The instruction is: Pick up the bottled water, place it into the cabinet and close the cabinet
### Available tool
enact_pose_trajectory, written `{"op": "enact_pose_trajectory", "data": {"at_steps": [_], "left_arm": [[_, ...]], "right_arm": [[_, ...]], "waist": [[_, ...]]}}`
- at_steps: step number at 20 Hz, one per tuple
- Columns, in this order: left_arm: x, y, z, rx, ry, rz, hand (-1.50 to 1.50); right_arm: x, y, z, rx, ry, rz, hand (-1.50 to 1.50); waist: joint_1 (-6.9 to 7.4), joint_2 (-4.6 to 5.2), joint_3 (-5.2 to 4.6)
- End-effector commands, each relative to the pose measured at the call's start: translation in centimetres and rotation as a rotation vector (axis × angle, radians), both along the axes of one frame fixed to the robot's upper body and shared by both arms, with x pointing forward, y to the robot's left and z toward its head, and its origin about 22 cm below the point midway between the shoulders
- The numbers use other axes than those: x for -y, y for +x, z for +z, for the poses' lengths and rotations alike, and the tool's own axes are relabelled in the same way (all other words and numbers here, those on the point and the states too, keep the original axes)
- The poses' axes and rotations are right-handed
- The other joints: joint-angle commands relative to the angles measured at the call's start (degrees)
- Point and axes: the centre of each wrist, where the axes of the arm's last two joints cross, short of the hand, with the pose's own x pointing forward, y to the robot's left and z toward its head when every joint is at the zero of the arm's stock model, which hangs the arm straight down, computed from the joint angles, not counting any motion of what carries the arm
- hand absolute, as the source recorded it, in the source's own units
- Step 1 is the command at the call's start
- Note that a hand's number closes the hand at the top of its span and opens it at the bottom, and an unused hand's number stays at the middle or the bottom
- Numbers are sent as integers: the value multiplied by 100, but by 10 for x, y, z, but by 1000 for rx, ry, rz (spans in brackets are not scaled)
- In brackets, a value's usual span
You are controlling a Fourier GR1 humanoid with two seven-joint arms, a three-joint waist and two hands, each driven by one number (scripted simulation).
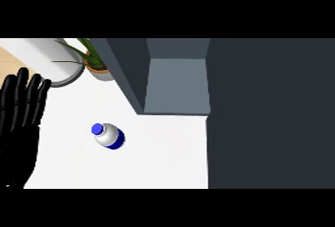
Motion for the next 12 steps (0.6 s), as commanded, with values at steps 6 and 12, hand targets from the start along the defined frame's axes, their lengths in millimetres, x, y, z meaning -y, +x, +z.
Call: {"op": "enact_pose_trajectory", "data": {"at_steps": [6,12], "left_arm": [[7,21,4,26,-4,-677,-150],[-63,21,-18,-262,-3,-825,-150]], "right_arm": [[-6,-21,2,43,99,39,-150],[-12,-53,-7,-251,194,89,-150]], "waist": [[-551,-36,-98],[-254,-66,-88]]}}
